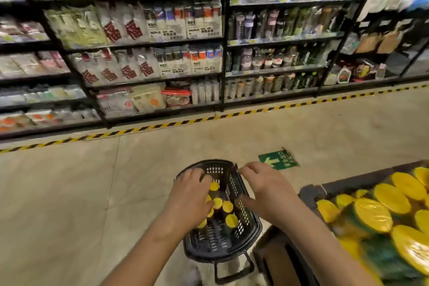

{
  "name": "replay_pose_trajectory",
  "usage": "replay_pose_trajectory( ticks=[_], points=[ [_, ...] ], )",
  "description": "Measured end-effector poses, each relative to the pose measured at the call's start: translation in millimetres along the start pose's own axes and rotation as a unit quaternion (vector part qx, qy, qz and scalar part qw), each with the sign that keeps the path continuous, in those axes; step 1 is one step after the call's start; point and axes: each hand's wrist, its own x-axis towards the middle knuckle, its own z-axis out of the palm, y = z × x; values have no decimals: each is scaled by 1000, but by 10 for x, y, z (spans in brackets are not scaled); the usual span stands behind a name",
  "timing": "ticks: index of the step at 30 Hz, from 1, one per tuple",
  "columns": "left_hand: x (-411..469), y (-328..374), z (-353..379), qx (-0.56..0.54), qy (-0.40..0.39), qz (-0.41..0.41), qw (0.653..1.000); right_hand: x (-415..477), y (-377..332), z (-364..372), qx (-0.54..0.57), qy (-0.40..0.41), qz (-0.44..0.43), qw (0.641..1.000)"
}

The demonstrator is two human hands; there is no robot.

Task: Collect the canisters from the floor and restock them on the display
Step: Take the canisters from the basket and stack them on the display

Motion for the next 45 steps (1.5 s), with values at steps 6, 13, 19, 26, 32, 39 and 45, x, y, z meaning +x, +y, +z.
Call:
replay_pose_trajectory(
  ticks=[6, 13, 19, 26, 32, 39, 45],
  points=[
    [346, -817, 343, -40, -45, -11, 998, 783, -140, 489, 35, 19, 24, 999],
    [859, -1197, 908, -71, -102, -11, 992, 1486, 105, 1201, 60, 7, 32, 998],
    [1301, -1343, 1722, -89, -138, -35, 986, 1954, 556, 1975, 81, 10, 42, 996],
    [1781, -1450, 3186, -88, -183, -61, 977, 2264, 1128, 3438, 109, -5, 41, 993],
    [1987, -1498, 4528, -101, -241, -124, 957, 2279, 1415, 4872, 100, -76, 29, 992],
    [2058, -1548, 5689, -48, -254, -170, 951, 2320, 1459, 6029, 91, -123, 10, 988],
    [2150, -1522, 6370, -23, -263, -250, 932, 2404, 1503, 6482, 94, -144, 5, 985]
  ],
)
